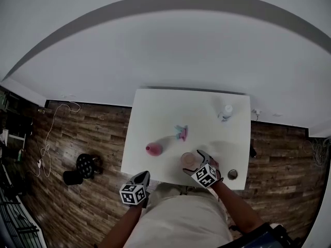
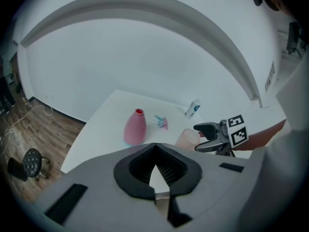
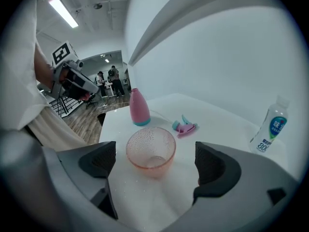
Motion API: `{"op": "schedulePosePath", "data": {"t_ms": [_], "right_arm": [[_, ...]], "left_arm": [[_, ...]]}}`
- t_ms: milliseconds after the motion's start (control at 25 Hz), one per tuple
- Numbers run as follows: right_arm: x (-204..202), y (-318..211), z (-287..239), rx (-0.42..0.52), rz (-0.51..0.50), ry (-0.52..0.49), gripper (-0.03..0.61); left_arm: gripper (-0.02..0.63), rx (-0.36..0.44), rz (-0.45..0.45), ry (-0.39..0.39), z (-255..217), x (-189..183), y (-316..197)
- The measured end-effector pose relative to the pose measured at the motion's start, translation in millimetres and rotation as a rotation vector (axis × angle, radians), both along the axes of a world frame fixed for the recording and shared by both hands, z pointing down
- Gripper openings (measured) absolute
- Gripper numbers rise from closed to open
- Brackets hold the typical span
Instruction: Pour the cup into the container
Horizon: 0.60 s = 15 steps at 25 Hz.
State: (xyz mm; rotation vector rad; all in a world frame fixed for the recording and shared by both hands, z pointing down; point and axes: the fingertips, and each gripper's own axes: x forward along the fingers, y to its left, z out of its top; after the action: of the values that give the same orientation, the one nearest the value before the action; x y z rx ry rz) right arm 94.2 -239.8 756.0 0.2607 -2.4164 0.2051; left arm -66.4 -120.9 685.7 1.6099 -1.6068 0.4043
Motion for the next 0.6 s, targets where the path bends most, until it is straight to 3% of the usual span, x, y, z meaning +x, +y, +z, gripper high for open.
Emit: {"op": "schedulePosePath", "data": {"t_ms": [280,520,600], "right_arm": [[21.2,2.4,-55.0,-0.007,0.023,-0.095,0.484],[31.7,-18.1,-114.3,0.07,0.083,-0.178,0.272],[32.2,-19.5,-129.8,0.087,0.079,-0.19,0.249]], "left_arm": [[0.009,0.006,-0.078,0.002,-1.6,-11.0,0.6],[0.009,0.117,-0.019,0.029,-23.3,1.9,-17.6],[0.009,0.143,0.014,0.035,-27.9,11.1,-22.4]]}}
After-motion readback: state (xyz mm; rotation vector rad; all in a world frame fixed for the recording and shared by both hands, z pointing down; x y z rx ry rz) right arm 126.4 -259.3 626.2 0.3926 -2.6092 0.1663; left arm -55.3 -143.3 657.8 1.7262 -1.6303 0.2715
